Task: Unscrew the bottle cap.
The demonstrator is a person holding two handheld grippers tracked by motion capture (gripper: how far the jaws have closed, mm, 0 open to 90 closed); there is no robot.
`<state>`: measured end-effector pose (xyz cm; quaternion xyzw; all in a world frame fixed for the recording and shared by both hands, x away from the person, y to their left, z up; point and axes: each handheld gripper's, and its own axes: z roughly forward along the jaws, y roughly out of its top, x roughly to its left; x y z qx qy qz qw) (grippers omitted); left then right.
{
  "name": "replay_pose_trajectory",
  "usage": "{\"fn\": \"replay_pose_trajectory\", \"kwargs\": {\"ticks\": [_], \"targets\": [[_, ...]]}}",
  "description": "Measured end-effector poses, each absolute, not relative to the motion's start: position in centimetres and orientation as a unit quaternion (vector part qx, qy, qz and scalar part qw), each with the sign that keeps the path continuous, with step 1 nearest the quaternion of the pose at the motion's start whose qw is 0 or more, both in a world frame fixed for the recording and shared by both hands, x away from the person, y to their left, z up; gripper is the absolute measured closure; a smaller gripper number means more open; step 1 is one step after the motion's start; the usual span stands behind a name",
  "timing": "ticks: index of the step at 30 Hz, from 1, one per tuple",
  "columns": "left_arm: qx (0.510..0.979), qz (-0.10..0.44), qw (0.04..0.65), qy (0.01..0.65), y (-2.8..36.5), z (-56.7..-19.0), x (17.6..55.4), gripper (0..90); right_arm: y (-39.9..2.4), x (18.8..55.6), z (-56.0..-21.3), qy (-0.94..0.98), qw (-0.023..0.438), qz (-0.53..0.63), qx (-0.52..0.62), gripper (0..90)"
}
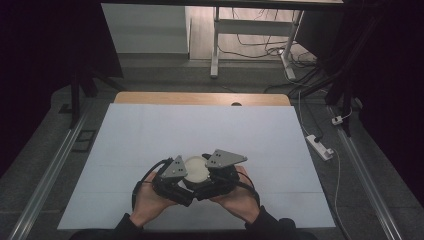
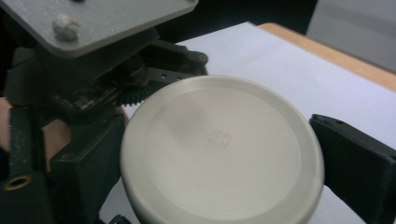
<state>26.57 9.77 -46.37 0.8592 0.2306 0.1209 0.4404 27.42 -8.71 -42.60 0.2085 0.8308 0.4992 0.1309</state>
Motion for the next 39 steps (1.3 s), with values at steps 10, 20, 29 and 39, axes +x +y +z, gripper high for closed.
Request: {"fn": "replay_pose_trajectory", "kwargs": {"ticks": [10, 20, 29, 39], "targets": [[0.87, 0.069, 0.462, 0.158, 10.2, -46.1, 26.7, 7.1, -9.9, 28.6, -42.1, 0.85, 0.042, 0.508, 0.129, 6.9], [0.883, 0.043, 0.452, 0.117, 9.8, -46.4, 26.6, 7.1, -10.9, 29.5, -42.4, 0.86, -0.021, 0.508, 0.052, 6.9], [0.885, 0.04, 0.45, 0.115, 9.7, -46.6, 26.7, 7.1, -11.0, 29.8, -42.7, 0.86, -0.036, 0.506, 0.053, 7.0], [0.885, 0.045, 0.447, 0.125, 9.9, -46.7, 27.0, 7.1, -11.0, 29.5, -42.0, 0.854, -0.012, 0.516, 0.066, 7.0]]}}
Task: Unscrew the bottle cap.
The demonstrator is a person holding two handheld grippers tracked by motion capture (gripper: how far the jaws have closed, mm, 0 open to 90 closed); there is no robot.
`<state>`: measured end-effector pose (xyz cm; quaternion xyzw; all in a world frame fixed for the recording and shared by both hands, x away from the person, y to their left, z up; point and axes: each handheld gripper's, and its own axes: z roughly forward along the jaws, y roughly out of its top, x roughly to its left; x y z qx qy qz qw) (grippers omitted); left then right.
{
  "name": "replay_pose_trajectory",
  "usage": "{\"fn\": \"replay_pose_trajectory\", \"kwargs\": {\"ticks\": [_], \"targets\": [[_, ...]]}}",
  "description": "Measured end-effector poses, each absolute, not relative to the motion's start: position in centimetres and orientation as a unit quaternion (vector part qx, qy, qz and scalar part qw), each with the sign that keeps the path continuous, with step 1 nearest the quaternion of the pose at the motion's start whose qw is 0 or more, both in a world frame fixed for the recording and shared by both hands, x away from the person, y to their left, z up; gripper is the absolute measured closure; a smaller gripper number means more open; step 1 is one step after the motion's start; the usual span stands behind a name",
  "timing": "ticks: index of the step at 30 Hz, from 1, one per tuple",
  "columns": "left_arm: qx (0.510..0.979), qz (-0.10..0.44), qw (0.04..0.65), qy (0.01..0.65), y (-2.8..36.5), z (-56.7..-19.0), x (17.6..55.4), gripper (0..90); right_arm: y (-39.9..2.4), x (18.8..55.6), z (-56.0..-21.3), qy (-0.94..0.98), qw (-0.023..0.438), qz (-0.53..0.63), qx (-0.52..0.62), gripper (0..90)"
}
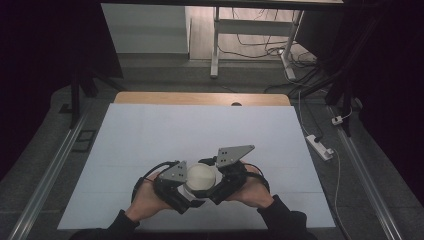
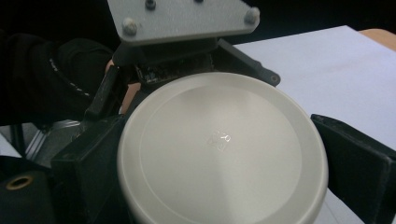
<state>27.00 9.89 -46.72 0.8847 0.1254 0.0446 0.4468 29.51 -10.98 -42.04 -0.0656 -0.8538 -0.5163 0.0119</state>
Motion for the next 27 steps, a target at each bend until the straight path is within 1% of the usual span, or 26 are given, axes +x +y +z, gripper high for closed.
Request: {"fn": "replay_pose_trajectory", "kwargs": {"ticks": [5, 27], "targets": [[0.882, 0.047, 0.449, 0.134, 10.1, -46.7, 27.2, 7.1, -11.2, 29.5, -41.8, -0.855, -0.002, -0.514, -0.072, 7.0], [0.873, 0.072, 0.445, 0.187, 11.8, -47.1, 28.8, 7.1, -12.1, 29.2, -41.9, -0.854, -0.025, -0.509, -0.1, 7.0]]}}
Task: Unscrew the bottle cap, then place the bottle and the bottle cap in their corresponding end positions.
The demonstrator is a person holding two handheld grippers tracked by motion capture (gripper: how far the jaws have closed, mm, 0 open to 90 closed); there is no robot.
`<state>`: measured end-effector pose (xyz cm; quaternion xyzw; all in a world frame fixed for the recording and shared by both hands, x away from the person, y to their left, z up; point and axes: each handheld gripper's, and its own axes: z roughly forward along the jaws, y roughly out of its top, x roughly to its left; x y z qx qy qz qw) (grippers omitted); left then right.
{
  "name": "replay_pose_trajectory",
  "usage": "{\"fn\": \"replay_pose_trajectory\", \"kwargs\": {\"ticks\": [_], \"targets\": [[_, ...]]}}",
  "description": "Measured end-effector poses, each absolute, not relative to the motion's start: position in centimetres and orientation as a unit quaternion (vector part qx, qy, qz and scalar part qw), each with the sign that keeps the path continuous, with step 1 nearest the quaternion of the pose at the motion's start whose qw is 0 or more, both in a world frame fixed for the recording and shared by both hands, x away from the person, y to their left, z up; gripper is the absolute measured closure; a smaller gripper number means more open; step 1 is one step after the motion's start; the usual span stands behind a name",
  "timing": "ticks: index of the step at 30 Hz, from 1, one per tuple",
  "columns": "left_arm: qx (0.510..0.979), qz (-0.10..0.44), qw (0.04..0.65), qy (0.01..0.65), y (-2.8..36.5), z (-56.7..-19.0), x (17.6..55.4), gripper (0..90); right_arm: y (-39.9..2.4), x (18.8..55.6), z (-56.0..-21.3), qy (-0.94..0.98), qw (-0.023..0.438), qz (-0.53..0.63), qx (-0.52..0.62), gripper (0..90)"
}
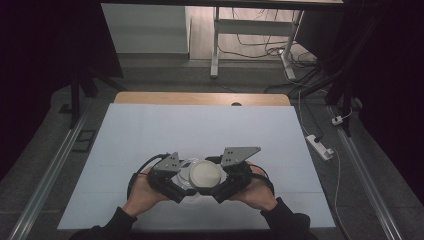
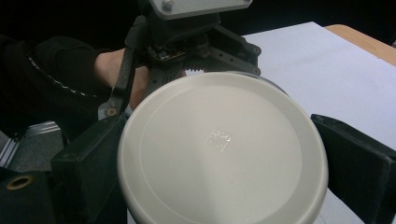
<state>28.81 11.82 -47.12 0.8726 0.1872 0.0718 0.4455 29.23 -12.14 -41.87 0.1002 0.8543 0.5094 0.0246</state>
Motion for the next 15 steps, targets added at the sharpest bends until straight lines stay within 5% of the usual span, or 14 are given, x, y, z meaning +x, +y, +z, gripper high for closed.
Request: {"fn": "replay_pose_trajectory", "kwargs": {"ticks": [15], "targets": [[0.865, 0.09, 0.445, 0.214, 12.7, -47.0, 30.2, 7.1, -12.7, 28.7, -42.2, 0.852, 0.03, 0.511, 0.11, 7.0]]}}
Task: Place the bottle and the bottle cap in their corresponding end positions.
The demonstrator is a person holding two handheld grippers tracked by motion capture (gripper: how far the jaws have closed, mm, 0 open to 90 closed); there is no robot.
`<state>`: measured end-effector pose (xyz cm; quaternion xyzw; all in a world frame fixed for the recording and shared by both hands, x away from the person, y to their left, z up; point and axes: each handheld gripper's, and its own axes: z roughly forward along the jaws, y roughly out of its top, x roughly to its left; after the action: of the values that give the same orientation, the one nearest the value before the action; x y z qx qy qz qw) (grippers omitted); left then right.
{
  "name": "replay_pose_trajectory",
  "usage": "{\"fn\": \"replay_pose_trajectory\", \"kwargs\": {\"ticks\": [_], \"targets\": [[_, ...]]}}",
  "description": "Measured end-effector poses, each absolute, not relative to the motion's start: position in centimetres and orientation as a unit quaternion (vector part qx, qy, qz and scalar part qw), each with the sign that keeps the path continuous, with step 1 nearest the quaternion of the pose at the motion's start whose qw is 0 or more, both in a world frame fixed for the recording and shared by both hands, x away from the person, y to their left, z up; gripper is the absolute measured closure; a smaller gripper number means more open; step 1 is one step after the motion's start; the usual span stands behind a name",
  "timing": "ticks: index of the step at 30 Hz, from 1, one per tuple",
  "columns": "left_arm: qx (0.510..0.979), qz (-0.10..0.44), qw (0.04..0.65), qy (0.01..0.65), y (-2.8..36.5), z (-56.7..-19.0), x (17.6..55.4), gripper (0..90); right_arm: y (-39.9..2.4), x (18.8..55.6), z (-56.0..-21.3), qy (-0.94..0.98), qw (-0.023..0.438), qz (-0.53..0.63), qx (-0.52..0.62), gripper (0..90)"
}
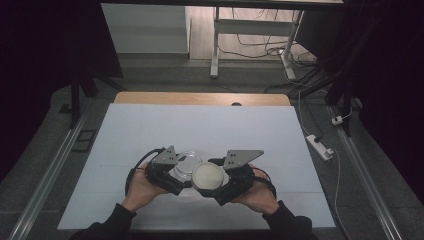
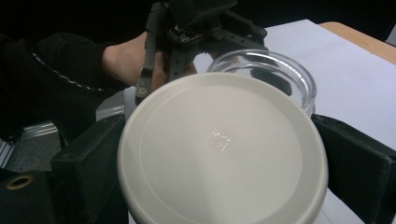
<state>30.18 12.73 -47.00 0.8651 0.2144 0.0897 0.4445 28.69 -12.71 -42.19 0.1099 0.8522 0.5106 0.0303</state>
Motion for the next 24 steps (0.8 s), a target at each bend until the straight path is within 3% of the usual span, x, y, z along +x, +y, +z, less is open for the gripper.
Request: {"fn": "replay_pose_trajectory", "kwargs": {"ticks": [24], "targets": [[0.853, 0.115, 0.449, 0.241, 13.4, -46.5, 32.8, 7.1, -12.9, 27.8, -44.0, 0.857, 0.036, 0.5, 0.122, 7.0]]}}
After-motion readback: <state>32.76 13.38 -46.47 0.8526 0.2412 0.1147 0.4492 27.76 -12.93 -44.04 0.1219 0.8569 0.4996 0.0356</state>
